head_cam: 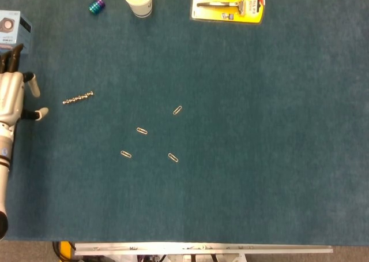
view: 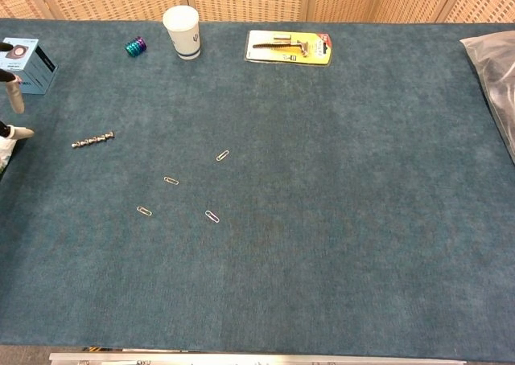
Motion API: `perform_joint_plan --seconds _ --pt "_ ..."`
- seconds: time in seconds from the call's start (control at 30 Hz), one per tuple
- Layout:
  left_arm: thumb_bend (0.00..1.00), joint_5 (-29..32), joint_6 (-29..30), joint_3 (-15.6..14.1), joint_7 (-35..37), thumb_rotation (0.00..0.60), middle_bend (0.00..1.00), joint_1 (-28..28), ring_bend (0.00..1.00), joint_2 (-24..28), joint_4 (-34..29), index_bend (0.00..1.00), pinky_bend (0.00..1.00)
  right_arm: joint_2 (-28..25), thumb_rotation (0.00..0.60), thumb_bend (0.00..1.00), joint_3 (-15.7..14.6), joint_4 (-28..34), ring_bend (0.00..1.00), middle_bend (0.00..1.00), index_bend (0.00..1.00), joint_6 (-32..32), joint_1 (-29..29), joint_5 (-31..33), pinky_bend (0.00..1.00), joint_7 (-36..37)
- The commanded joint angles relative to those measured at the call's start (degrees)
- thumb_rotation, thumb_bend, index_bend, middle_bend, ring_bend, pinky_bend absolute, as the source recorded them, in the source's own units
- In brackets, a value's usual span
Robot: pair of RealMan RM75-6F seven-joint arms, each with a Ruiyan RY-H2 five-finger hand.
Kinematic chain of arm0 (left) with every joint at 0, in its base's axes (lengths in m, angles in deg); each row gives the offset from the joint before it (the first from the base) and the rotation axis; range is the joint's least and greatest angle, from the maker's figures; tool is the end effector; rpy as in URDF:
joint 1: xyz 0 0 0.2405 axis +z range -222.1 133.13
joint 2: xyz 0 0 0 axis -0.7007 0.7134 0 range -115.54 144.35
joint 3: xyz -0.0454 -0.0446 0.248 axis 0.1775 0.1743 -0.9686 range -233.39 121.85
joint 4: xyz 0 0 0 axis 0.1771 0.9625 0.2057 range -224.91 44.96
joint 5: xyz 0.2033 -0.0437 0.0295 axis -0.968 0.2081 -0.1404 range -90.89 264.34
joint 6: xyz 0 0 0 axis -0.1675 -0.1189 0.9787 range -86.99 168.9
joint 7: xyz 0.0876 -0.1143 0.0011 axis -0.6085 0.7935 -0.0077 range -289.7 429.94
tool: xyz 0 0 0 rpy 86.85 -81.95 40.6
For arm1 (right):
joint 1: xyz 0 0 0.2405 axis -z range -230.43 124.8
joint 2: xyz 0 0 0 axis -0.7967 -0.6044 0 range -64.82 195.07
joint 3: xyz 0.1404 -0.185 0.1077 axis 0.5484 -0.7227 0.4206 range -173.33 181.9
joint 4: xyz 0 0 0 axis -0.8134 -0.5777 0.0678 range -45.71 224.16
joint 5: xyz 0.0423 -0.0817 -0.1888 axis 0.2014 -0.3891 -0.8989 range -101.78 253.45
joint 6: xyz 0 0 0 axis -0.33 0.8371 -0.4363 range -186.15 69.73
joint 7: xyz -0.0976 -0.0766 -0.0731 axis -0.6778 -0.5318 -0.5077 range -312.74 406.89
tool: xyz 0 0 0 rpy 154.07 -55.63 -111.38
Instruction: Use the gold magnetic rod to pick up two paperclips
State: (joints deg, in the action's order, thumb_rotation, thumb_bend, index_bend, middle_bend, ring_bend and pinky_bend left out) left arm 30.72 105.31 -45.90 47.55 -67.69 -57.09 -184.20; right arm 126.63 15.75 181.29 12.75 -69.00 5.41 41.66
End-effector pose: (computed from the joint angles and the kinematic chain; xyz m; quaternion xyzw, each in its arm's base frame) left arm -0.2825 0.2881 0.0971 -0.6194 -0.4471 -0.2722 0.5851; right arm -0.3018 -0.2719 0.1797 0.5860 -0.3891 0.3534 0.6167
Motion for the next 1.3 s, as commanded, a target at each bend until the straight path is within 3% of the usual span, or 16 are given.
perform_joint_plan --seconds 0.03,0.3,0.6,1.3 --pt "0.09 0.76 -0.77 0.19 -0.39 0.600 0.00 -0.80 0.00 -0.34 0.40 0.55 0.00 -0.22 0.600 0.00 0.27 0.04 0.29 0.32 0.36 -0.15 -0.29 0.35 0.50 -0.37" --pt "0.09 3.12 -3.27 0.42 -0.53 0.600 0.00 -3.07 0.00 -1.88 2.49 0.53 0.00 0.14 0.600 0.00 0.46 -1.01 0.29 0.32 0.36 -0.80 -0.79 1.49 0.50 -0.44" --pt "0.25 4.87 -6.73 -0.09 0.72 0.600 0.00 -5.06 0.00 -3.58 5.71 0.52 0.00 0.52 0.600 0.00 0.49 -2.33 0.29 0.32 0.36 -1.34 -1.17 1.96 0.50 0.18" --pt "0.26 7.87 -11.62 -1.82 1.38 0.600 0.00 -8.42 0.00 -7.19 10.43 0.49 0.00 1.01 0.600 0.00 0.35 -3.26 0.29 0.32 0.36 -1.56 -1.49 2.31 0.50 0.73"
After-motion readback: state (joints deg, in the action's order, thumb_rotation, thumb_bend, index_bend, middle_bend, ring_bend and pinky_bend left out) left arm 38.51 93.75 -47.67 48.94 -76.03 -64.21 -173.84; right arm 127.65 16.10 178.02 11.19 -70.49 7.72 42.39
